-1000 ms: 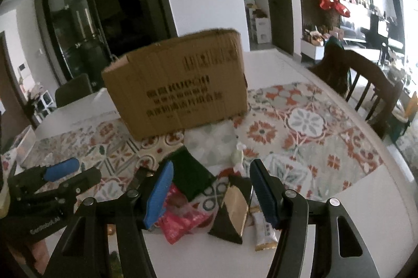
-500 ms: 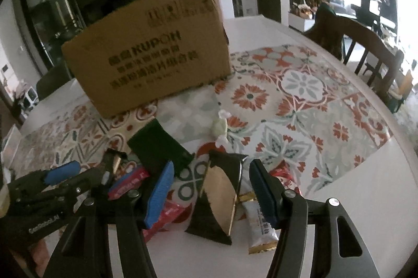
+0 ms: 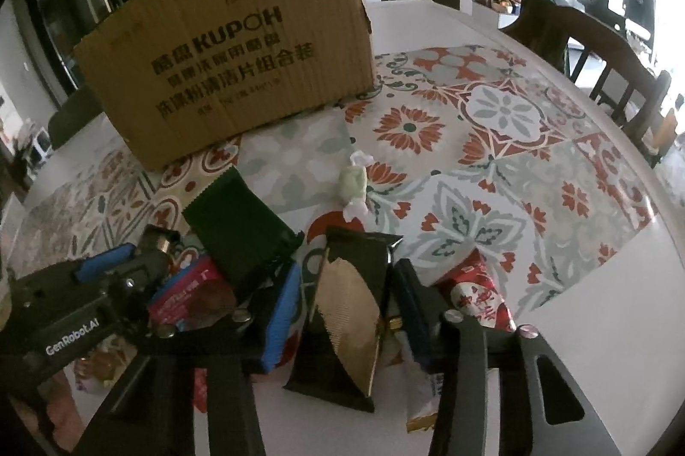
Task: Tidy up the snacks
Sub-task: 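Grasp the dark cheese cracker bar with the left tool while the right tool grasps the gold triangle snack, then carry both snacks over the box and open both tools to drop them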
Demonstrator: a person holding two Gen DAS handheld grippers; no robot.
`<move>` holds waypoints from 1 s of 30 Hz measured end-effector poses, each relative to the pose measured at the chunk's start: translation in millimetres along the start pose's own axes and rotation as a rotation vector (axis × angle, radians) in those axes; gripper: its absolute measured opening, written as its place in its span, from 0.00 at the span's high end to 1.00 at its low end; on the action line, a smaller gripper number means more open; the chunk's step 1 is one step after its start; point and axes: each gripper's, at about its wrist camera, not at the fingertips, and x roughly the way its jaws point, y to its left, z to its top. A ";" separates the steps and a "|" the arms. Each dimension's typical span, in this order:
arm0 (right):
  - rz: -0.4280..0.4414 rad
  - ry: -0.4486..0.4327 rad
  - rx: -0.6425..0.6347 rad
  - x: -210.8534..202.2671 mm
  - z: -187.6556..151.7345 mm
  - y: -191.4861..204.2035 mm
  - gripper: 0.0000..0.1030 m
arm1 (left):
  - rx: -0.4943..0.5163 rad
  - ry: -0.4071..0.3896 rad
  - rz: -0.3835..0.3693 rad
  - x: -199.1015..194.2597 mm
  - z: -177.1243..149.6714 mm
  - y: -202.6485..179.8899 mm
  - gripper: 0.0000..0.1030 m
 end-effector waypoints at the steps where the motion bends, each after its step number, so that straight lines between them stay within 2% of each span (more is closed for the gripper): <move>1: 0.002 -0.001 0.000 -0.6 0.0 -0.2 0.62 | -0.002 -0.003 0.002 0.2 0.1 0.0 0.71; 4: 0.005 -0.004 -0.005 -0.4 0.0 0.1 0.67 | -0.008 -0.013 -0.004 0.8 0.4 -0.2 0.71; 11: 0.014 -0.026 -0.010 -7.3 0.8 1.2 0.67 | -0.001 -0.036 -0.001 -8.2 -1.2 -3.4 0.71; 24: 0.080 -0.096 -0.035 -41.2 8.8 7.3 0.67 | -0.010 -0.125 0.006 -61.9 0.5 -11.6 0.71; 30: 0.144 -0.150 -0.054 -67.2 19.3 11.8 0.67 | -0.005 -0.191 0.010 -92.2 6.6 -18.8 0.71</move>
